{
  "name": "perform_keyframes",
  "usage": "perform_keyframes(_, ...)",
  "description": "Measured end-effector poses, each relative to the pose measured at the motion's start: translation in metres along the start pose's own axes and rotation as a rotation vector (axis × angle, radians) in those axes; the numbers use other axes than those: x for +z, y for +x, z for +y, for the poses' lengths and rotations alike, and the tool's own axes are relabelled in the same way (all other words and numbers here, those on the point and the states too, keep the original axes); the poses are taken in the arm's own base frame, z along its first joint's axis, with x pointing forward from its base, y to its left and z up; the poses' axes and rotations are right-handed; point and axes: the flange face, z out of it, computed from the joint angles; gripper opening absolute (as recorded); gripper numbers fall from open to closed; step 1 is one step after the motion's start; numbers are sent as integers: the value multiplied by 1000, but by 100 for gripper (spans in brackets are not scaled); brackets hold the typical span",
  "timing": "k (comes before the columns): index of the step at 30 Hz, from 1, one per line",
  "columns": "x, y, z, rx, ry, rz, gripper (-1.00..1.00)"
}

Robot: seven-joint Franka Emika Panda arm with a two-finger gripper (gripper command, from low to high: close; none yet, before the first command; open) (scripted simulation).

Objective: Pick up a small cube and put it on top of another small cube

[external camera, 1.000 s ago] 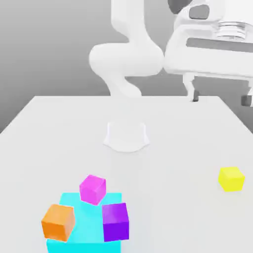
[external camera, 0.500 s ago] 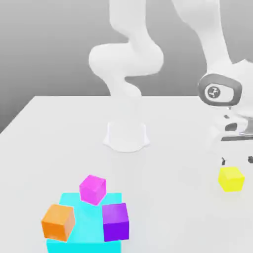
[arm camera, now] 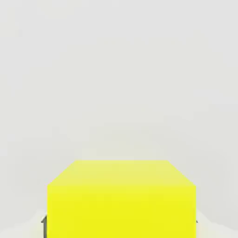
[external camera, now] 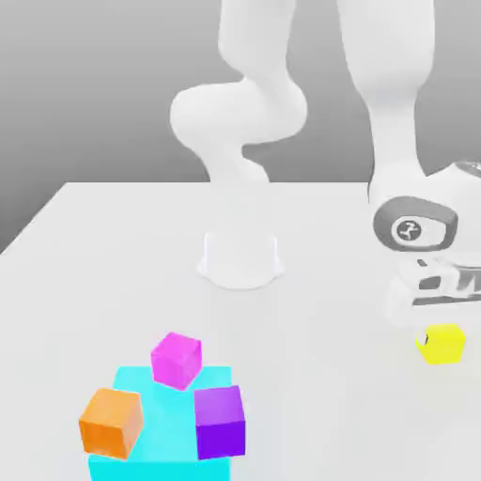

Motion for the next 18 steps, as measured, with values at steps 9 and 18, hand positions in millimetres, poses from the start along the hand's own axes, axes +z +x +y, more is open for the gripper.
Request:
perform_keyframes(9, -57, 0, -1, 1, 3, 0, -100)
perform_keyframes(18, -116, 249, 82, 757, -71, 86, -100)
